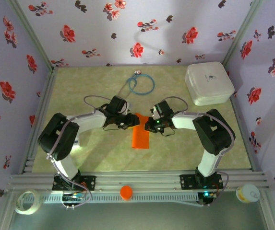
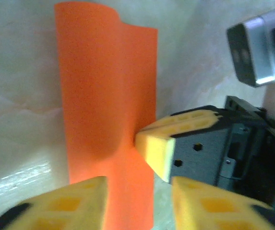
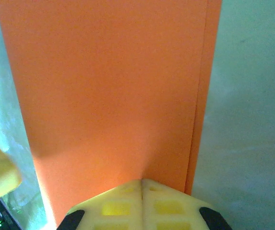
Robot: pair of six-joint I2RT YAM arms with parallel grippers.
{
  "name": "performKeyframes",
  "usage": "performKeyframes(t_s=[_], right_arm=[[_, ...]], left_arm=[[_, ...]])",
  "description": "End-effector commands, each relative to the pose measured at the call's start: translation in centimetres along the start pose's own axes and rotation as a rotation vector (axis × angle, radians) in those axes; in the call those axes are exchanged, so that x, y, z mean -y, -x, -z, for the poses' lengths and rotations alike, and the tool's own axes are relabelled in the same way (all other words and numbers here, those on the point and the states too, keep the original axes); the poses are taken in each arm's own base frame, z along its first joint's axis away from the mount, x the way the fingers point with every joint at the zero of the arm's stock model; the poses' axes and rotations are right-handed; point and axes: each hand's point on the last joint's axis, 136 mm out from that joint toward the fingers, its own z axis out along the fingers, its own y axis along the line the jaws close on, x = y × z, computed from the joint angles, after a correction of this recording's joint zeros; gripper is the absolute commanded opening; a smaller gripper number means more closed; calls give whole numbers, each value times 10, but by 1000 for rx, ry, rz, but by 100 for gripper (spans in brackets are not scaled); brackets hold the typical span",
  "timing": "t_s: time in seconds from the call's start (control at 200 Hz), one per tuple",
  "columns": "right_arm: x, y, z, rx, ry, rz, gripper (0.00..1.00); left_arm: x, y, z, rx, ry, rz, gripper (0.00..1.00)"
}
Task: Fold a paper plane with a square sheet of paper (pick it up from the middle)
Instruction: Hold the square sheet of paper at the center of the table, then first fold the square sheet of paper in half at the center of the table.
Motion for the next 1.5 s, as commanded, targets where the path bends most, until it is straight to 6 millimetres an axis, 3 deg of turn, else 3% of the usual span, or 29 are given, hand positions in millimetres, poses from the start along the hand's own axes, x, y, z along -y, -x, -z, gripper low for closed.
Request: performKeyframes(t_s=[0.0, 0.135, 0.265, 0.415, 0.57, 0.68, 0.89, 1.04, 1.17, 1.495], right_arm=[[47, -24, -12, -60, -145, -89, 0], [46, -24, -12, -62, -145, -91, 0], [46, -24, -12, -61, -143, -89, 0], [45, -24, -12, -61, -136, -88, 0], [40, -21, -11, -58, -115, -88, 0], [25, -14, -8, -40, -62, -87, 2], [3, 16, 33, 134, -26, -82, 12], [21, 27, 72, 256, -59, -144, 15], [37, 23, 89, 299, -76, -186, 15], [43, 18, 82, 273, -61, -223, 15]], left_arm=[[-21, 4, 5, 23, 134, 2, 54], [-32, 1, 6, 13, 220, -21, 67], [-27, -7, -7, -54, 211, -46, 69], [-18, -16, -24, -114, 181, -66, 65], [-29, -20, -32, -130, 214, -39, 58], [-35, -20, -33, -124, 234, -29, 51], [-34, -21, -35, -104, 212, 6, 39], [-34, -20, -35, -89, 205, 32, 39], [-40, -20, -33, -75, 228, 49, 39], [-42, -27, -39, -143, 233, -15, 41]])
